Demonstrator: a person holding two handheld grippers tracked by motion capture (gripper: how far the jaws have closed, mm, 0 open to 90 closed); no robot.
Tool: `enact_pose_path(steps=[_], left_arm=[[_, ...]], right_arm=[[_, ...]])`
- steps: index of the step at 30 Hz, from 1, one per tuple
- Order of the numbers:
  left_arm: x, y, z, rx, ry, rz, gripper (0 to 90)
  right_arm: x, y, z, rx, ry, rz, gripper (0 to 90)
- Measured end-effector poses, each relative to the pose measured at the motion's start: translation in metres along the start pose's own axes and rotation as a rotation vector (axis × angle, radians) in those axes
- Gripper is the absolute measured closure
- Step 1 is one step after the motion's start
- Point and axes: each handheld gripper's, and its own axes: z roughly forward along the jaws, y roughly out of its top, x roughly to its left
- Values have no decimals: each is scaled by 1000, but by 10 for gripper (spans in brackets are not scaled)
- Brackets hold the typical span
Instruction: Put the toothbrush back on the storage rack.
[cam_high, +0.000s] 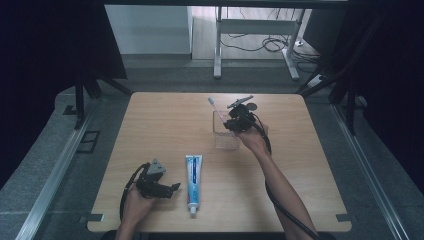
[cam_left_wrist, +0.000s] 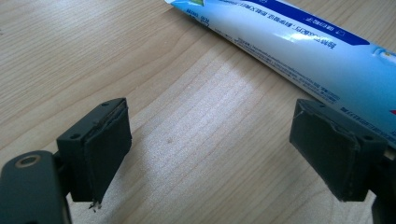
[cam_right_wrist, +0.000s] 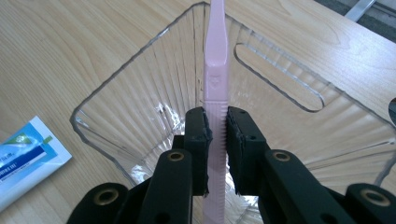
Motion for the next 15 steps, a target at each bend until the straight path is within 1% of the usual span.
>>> enact_pose_path(steps=[3, 8, 13, 15], left_arm=[[0, 0, 0, -1, -1, 1, 130], [0, 0, 0, 0, -2, 2, 130], [0, 0, 0, 0, -3, 2, 130], [0, 0, 1, 1, -3, 4, 130]], right_arm=[[0, 1, 1, 20, 4, -7, 788], [2, 2, 4, 59, 3, -32, 788], [2, 3, 6, 92, 6, -29, 785], [2, 3, 8, 115, 6, -31, 783]])
